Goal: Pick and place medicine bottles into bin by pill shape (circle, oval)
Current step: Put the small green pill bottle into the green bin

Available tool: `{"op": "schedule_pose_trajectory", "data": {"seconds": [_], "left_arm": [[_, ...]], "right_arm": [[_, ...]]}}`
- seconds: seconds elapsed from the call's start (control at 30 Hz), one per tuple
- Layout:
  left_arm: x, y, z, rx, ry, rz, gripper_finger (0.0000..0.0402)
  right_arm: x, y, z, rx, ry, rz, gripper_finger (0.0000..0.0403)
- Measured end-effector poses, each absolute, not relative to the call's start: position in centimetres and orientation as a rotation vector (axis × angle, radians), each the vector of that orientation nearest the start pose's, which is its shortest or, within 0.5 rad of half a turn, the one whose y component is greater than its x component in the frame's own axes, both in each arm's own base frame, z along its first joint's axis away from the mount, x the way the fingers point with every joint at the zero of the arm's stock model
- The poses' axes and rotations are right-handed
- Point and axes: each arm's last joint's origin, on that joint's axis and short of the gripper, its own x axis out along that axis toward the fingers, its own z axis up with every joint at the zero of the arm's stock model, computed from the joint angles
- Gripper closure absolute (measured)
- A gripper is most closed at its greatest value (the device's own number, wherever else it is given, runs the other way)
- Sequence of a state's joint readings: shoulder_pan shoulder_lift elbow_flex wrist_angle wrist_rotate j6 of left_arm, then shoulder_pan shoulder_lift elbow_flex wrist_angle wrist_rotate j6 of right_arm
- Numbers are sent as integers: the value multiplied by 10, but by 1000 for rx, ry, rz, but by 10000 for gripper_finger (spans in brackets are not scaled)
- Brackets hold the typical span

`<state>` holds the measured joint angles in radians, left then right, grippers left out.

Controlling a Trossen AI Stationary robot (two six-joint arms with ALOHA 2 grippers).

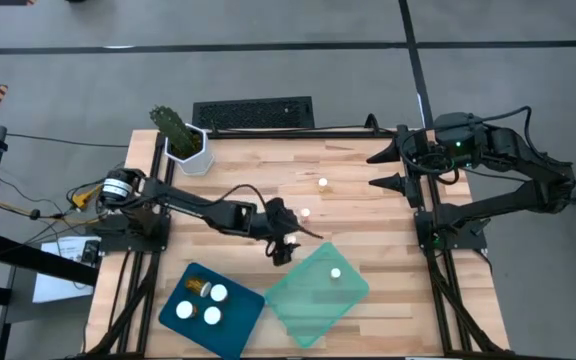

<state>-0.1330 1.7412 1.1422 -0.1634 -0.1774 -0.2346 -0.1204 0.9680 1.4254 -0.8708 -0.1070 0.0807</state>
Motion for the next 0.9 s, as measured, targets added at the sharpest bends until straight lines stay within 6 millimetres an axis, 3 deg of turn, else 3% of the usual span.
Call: {"op": "schedule_pose_trajectory", "data": {"seconds": [0.17, 0.33, 0.63, 0.9], "left_arm": [[370, -58, 188, -29, 811, 101, 97], [371, -56, 175, -1, 846, 182, 97], [370, -52, 169, -4, 871, 155, 100], [367, -53, 164, -12, 886, 148, 165]], "right_arm": [[151, -15, 443, 128, 428, -31, 121], [151, -15, 443, 127, 429, -31, 121], [150, -15, 442, 127, 434, -31, 121], [150, -15, 442, 128, 438, -31, 121]]}}
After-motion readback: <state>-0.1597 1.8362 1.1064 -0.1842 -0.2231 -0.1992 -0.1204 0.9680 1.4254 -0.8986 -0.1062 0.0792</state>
